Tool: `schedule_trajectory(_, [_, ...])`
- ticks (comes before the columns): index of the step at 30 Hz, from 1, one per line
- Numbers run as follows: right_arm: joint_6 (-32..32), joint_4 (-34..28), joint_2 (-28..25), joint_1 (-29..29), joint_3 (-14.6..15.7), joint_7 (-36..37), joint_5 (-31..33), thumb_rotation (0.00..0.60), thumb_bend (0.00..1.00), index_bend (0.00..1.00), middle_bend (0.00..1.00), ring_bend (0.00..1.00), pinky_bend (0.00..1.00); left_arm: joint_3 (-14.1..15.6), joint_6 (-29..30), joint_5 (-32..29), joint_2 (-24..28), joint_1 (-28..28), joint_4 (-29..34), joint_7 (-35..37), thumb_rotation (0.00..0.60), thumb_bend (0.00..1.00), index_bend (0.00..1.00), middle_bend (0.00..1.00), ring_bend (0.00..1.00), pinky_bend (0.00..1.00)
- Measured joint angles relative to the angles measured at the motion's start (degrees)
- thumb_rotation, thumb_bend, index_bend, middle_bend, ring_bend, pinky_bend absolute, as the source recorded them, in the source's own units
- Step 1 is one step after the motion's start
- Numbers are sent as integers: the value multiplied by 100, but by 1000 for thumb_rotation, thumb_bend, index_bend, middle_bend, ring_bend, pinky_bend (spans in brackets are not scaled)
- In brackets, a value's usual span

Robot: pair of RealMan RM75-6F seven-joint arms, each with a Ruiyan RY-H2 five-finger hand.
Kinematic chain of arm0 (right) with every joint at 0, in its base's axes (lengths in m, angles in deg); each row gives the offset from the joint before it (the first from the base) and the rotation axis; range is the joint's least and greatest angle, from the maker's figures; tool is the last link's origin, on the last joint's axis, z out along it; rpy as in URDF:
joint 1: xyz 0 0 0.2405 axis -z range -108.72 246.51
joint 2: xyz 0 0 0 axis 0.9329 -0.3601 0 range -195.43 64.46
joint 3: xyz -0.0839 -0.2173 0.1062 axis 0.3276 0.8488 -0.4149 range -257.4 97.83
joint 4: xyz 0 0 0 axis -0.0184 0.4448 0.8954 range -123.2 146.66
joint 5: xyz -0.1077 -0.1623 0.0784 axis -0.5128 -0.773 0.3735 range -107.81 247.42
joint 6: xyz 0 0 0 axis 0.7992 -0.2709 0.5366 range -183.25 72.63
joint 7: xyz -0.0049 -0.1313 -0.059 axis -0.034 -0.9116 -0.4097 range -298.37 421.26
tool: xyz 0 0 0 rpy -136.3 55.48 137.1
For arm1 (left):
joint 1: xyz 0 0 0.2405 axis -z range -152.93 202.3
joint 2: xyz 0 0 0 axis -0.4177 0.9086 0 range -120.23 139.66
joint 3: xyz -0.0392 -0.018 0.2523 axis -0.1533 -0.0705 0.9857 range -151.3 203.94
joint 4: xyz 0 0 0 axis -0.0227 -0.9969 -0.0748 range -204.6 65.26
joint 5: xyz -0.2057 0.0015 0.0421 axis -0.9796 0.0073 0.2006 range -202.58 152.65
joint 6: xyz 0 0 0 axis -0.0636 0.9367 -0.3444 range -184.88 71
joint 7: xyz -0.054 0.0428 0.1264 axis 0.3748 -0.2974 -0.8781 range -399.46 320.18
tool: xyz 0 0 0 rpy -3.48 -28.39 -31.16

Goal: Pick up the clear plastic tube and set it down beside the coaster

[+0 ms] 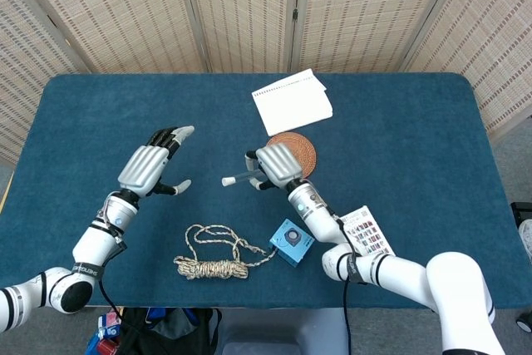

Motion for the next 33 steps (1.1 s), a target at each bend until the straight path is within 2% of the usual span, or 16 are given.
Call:
schedule_trajectory(14, [-331, 539, 801, -623, -141, -1333, 1316, 600, 992, 834, 1000, 1000, 1000, 89, -32, 110, 90, -131, -2, 136, 600, 246, 0, 0, 0, 0])
schedule_trajectory(22, [-346, 697, 977, -828, -192, -1772, 1769, 600, 736, 637, 1000, 1000, 1000, 118, -38, 167, 156, -205, 9, 214, 600, 246, 0, 0, 0, 0])
schedule_trajectory(31, [-491, 1002, 1163, -1021, -220, -1976, 2082, 600, 474, 559, 1000, 1000, 1000, 127, -42, 187, 172, -232, 33, 204, 600, 246, 0, 0, 0, 0])
schedule_trajectory(33, [-526, 1074, 1205, -1063, -228, -2010, 2141, 600, 449, 543, 1000, 1000, 1000, 129, -52, 188, 165, -230, 29, 202, 600, 246, 0, 0, 0, 0])
